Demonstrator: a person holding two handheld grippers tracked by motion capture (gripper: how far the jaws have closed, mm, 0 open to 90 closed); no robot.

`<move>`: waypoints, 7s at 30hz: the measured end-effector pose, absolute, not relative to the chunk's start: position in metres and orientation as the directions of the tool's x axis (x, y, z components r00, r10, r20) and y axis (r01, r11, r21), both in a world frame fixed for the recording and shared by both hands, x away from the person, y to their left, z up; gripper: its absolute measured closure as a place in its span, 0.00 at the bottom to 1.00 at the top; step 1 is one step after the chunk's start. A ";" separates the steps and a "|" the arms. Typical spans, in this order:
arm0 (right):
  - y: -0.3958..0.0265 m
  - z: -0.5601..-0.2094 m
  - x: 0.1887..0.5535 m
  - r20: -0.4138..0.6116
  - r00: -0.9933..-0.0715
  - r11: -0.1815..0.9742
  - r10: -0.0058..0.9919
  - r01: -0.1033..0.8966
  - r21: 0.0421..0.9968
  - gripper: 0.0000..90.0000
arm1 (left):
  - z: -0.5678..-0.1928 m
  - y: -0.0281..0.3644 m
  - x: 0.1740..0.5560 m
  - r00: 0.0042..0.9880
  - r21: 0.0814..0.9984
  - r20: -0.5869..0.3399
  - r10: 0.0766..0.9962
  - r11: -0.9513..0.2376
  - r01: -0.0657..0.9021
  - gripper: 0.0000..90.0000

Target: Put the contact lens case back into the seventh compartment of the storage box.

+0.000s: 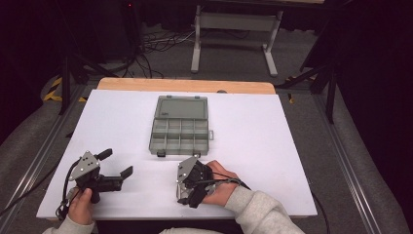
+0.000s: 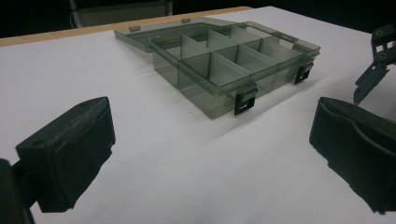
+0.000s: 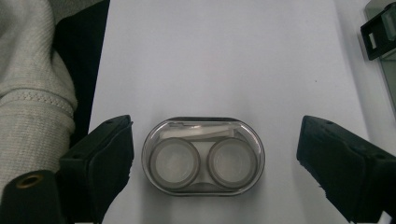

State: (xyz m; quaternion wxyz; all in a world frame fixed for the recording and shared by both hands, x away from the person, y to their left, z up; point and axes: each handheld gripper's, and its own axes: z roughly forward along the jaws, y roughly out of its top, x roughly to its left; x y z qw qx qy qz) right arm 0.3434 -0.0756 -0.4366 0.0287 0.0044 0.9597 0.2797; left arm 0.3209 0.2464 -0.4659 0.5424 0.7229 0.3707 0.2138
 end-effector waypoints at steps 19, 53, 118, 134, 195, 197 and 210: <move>-0.072 -0.446 0.340 -0.057 -0.998 0.872 0.001 -0.027 0.489 0.25 | -0.466 0.246 0.321 0.634 0.943 -0.094 0.768 -0.135 0.305 0.01; -0.073 -0.442 0.341 -0.066 -0.998 0.867 0.009 -0.025 0.497 0.29 | -0.466 0.246 0.321 0.634 0.943 -0.095 0.768 -0.135 0.305 0.01; -0.086 -0.367 0.371 -0.235 -0.967 0.788 0.098 -0.069 0.612 0.29 | -0.466 0.247 0.321 0.635 0.943 -0.094 0.767 -0.135 0.304 0.01; -0.085 -0.353 0.394 -0.249 -0.959 0.778 0.134 -0.054 0.625 0.29 | -0.466 0.247 0.321 0.637 0.943 -0.095 0.765 -0.136 0.304 0.01; -0.078 -0.382 0.472 -0.241 -0.943 0.814 0.231 0.052 0.579 0.29 | -0.466 0.248 0.321 0.634 0.945 -0.094 0.767 -0.132 0.300 0.01; -0.078 -0.384 0.473 -0.242 -0.943 0.819 0.228 0.052 0.571 0.29 | -0.466 0.248 0.321 0.634 0.944 -0.095 0.767 -0.132 0.302 0.01; -0.077 -0.395 0.477 -0.228 -0.950 0.844 0.212 0.061 0.533 0.29 | -0.466 0.248 0.321 0.637 0.945 -0.091 0.766 -0.136 0.299 0.01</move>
